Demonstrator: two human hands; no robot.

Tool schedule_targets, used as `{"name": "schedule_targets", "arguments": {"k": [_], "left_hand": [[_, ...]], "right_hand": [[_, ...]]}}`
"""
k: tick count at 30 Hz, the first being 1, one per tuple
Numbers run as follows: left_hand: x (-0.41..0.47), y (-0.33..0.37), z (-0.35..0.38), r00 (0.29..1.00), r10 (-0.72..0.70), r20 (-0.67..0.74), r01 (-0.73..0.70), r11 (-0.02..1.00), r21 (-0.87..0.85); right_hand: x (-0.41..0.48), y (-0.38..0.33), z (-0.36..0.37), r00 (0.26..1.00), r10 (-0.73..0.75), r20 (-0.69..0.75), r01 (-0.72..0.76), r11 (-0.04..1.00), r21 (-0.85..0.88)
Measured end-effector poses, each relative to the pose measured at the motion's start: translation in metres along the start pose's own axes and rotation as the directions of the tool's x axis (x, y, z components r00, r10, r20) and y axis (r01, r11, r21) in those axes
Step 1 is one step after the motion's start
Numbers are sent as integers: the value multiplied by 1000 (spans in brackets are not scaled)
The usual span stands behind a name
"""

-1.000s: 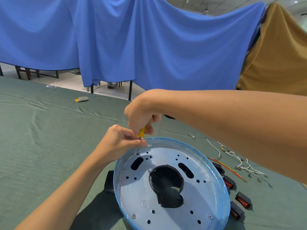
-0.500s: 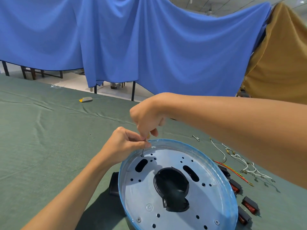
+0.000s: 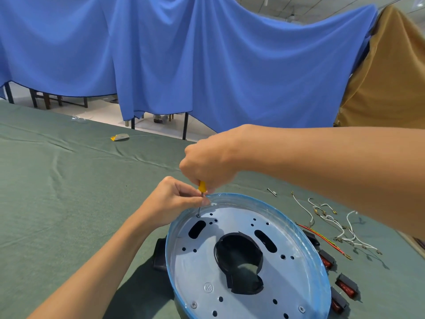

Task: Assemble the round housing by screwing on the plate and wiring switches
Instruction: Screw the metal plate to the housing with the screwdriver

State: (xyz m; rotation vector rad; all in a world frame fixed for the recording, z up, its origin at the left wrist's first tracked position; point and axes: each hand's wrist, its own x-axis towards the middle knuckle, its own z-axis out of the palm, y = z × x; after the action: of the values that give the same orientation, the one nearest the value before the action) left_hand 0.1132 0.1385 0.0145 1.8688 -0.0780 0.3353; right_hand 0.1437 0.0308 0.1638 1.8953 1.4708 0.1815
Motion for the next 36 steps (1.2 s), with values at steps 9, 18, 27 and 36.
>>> {"name": "schedule_targets", "arguments": {"k": [9,18,27,36], "left_hand": [[-2,-2,3,998,8,67,-6,999,-38],[1,-7,0,994,32,102,-34,999,18],[1,-4,2,996,70,64,-78,989,128],[0,-12,-4,991,44,129,-41,999,-27]], "right_hand": [[26,5,3,846,215,488,-456,767,451],[-2,4,-3,1000,26,0,-26,999,21],[23,3,-7,876,217,431,-390,843,369],[5,1,-3,997,53,51,-58,992,110]]}}
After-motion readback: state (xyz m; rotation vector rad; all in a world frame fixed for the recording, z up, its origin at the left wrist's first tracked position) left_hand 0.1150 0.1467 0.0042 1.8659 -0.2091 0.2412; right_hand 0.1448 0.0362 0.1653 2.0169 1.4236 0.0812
